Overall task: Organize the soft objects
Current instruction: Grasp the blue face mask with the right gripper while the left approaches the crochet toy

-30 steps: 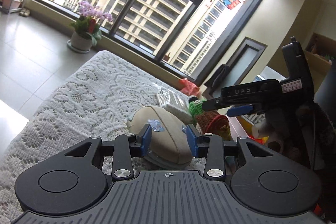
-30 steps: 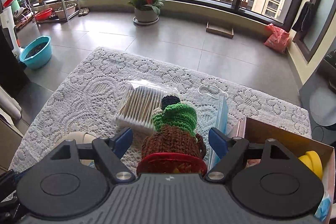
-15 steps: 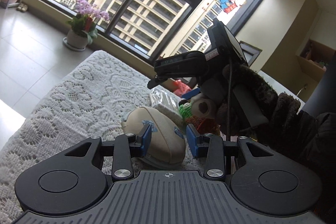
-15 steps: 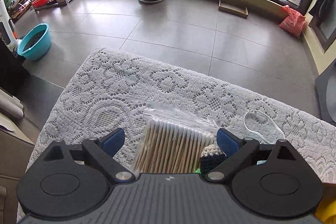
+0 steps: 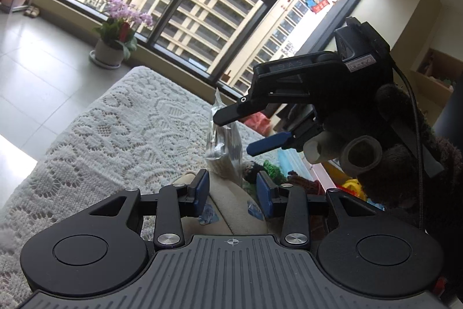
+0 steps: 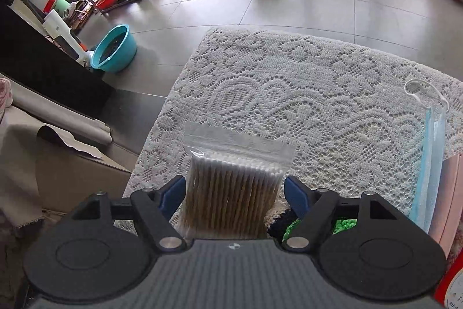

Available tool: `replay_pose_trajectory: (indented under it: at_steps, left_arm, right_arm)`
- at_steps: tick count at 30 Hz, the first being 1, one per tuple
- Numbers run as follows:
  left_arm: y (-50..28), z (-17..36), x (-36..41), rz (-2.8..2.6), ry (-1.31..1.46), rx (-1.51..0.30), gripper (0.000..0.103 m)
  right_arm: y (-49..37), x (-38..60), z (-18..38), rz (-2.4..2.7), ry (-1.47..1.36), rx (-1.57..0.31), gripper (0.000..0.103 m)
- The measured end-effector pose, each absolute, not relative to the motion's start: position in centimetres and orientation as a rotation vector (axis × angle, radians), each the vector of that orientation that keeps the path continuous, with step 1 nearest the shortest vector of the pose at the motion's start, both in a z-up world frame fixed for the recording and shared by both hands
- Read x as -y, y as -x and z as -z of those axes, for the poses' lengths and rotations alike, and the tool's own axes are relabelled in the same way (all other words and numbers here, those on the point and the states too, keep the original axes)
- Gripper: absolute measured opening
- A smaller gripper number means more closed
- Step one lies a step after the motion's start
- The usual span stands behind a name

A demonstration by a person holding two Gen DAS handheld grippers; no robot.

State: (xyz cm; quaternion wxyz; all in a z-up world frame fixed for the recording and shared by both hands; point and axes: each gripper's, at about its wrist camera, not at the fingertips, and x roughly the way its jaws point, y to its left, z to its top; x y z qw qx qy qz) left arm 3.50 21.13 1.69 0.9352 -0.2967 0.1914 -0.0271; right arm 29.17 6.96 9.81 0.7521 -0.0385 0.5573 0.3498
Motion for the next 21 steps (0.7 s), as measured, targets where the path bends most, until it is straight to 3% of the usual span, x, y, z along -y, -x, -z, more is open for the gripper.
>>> replay_pose_trajectory:
  at_steps: [5, 6, 7, 9, 13, 17, 18, 19, 21]
  left_arm:
    - [-3.4, -1.7, -21.1, 0.055, 0.601, -0.391, 0.039]
    - [-3.4, -1.7, -21.2, 0.055, 0.603, -0.391, 0.04]
    - [-3.4, -1.7, -21.2, 0.056, 0.605, -0.391, 0.04]
    - [-3.3, -1.8, -21.2, 0.058, 0.606, -0.387, 0.04]
    - [-3.4, -1.6, -21.4, 0.062, 0.606, -0.386, 0.04]
    - [-3.5, -1.6, -21.3, 0.062, 0.605, -0.389, 0.04]
    - [-3.5, -1.6, -21.3, 0.061, 0.605, -0.388, 0.04]
    - [-3.5, -1.6, -21.3, 0.061, 0.604, -0.387, 0.04]
    - [-3.5, -1.6, -21.3, 0.059, 0.603, -0.385, 0.04]
  right_arm:
    - [-28.8, -4.9, -13.9, -0.6, 0.353, -0.963, 0.074]
    - [-29.2, -4.2, -13.8, -0.565, 0.39, -0.965, 0.067]
    - [-29.8, -3.7, -13.3, -0.531, 0.417, -0.985, 0.051]
    - [-30.8, -2.9, -11.7, -0.456, 0.47, -1.026, 0.04]
    - [-31.9, -2.3, -8.8, -0.358, 0.519, -1.034, 0.038]
    - [-32.1, -2.7, -7.1, -0.309, 0.543, -1.042, 0.023]
    - [-31.7, -2.7, -6.8, -0.334, 0.537, -1.064, 0.01]
    - [-31.2, -2.7, -6.8, -0.354, 0.538, -1.077, 0.004]
    - [-28.9, -2.6, -6.6, -0.413, 0.529, -1.093, 0.003]
